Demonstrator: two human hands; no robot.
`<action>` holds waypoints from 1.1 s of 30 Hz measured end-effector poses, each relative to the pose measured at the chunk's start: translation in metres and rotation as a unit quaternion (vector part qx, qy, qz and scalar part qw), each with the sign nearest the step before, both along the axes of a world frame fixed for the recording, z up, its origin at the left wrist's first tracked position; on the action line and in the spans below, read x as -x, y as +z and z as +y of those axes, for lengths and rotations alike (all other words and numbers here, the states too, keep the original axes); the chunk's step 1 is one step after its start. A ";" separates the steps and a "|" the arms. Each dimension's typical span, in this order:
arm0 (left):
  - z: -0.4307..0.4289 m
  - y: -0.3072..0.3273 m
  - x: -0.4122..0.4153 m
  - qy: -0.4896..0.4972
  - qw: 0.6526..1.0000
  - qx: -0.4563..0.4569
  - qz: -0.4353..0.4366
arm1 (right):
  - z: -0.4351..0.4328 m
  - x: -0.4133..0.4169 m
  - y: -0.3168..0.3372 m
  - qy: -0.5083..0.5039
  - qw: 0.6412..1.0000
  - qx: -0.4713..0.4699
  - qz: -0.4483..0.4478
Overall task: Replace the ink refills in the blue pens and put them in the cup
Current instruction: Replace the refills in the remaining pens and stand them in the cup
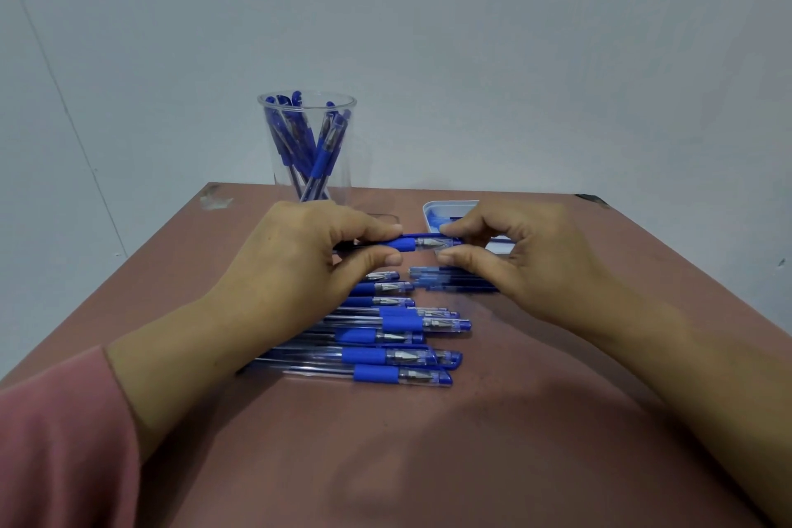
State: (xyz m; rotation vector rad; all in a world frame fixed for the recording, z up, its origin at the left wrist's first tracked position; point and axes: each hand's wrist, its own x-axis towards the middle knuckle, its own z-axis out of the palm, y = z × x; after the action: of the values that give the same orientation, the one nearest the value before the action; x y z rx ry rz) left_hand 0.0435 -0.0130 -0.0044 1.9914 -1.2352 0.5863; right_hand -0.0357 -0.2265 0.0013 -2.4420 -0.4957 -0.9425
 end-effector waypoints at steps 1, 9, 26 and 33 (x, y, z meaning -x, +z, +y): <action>0.000 0.000 0.000 -0.002 1.000 0.002 0.000 | 0.001 0.000 -0.001 0.000 1.000 -0.002 -0.003; -0.001 0.003 0.002 -0.013 1.000 -0.019 0.005 | 0.004 0.000 0.000 -0.008 1.000 0.006 0.029; 0.009 -0.001 0.022 0.121 0.944 -0.301 0.055 | -0.031 -0.001 0.016 -0.134 0.989 -0.004 0.060; 0.014 -0.012 0.030 0.118 0.903 -0.395 0.122 | -0.032 0.003 0.021 -0.130 0.988 -0.031 0.080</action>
State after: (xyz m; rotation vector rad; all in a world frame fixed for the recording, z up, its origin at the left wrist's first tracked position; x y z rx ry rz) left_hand 0.0131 0.0014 -0.0167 2.8066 -1.1793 -0.1099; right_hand -0.0391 -0.2586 0.0221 -2.5389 -0.0902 -0.8385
